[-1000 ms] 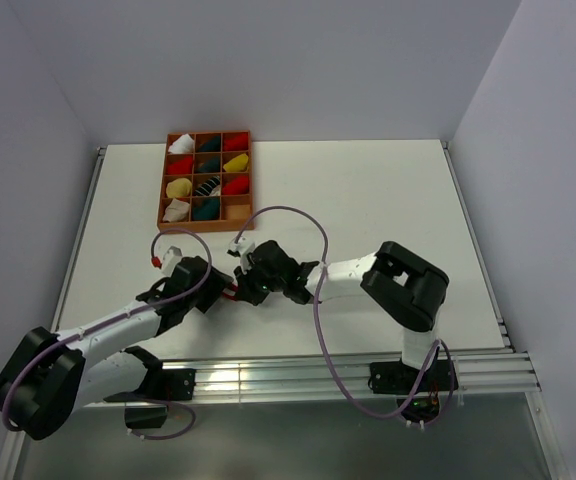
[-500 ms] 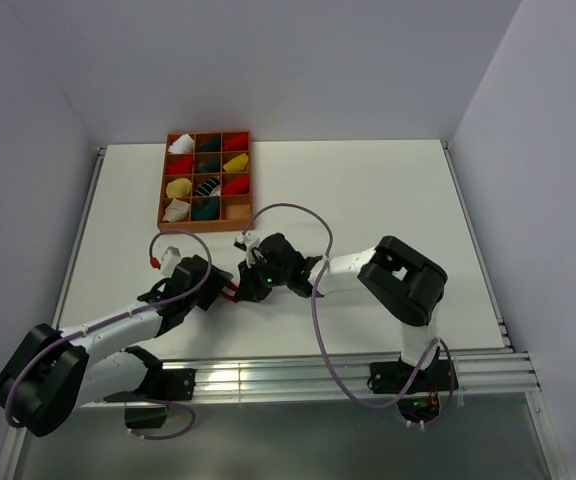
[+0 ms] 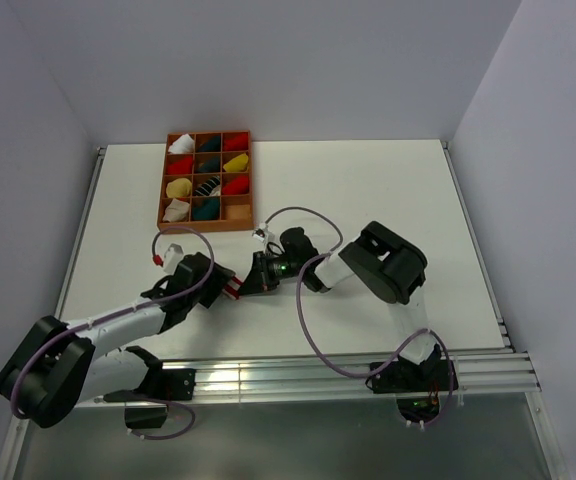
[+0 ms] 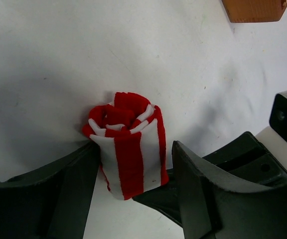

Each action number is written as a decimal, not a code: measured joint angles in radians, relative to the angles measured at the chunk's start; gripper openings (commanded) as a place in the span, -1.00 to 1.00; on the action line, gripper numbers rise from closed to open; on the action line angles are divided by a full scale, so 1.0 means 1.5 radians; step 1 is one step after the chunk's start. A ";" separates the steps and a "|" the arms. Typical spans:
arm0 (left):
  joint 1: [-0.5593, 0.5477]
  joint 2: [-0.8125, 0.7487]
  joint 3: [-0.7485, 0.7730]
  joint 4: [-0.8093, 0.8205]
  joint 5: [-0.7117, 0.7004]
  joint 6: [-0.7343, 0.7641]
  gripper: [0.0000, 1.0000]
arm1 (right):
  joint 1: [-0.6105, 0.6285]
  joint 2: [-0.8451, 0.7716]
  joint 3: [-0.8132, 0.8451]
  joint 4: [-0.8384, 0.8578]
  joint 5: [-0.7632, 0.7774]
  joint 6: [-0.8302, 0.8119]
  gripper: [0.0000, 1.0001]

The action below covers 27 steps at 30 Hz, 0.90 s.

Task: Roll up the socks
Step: Pick up the sock at the center of the board.

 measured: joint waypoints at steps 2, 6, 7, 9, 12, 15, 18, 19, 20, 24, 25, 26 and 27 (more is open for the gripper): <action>0.000 0.022 0.014 0.003 0.001 0.002 0.30 | -0.009 0.014 -0.005 0.033 -0.015 0.029 -1.00; 0.000 0.074 0.052 0.002 0.003 0.004 0.25 | -0.025 0.027 -0.006 0.060 -0.031 0.062 -1.00; 0.000 0.083 0.058 0.002 0.003 0.004 0.23 | -0.027 0.029 -0.006 0.064 -0.033 0.066 -1.00; 0.000 0.103 0.072 0.000 0.002 0.004 0.16 | -0.028 0.034 -0.006 0.071 -0.037 0.078 -1.00; 0.001 0.133 0.097 -0.014 0.003 0.012 -0.02 | -0.029 0.043 -0.006 0.083 -0.045 0.092 -1.00; 0.001 0.166 0.128 -0.037 0.003 0.020 -0.29 | -0.031 0.051 -0.003 0.091 -0.048 0.107 -1.00; 0.001 0.197 0.163 -0.060 0.008 0.033 -0.86 | -0.033 0.052 -0.003 0.093 -0.044 0.112 -0.83; 0.002 0.206 0.171 -0.063 0.009 0.038 -0.97 | -0.034 0.052 -0.003 0.092 -0.042 0.112 -0.65; 0.002 0.212 0.179 -0.066 0.011 0.043 -0.99 | -0.036 0.051 -0.004 0.087 -0.039 0.108 -0.56; 0.002 0.240 0.212 -0.077 0.019 0.059 -0.99 | -0.035 0.028 -0.006 0.041 -0.014 0.078 -0.30; 0.002 0.244 0.219 -0.080 0.020 0.064 -0.99 | -0.035 0.012 -0.009 0.016 -0.002 0.067 -0.27; 0.002 0.246 0.227 -0.085 0.021 0.068 -0.99 | -0.034 -0.009 -0.014 -0.012 0.016 0.050 -0.26; 0.002 0.248 0.234 -0.091 0.021 0.074 -0.99 | -0.034 -0.033 -0.020 -0.044 0.033 0.033 -0.24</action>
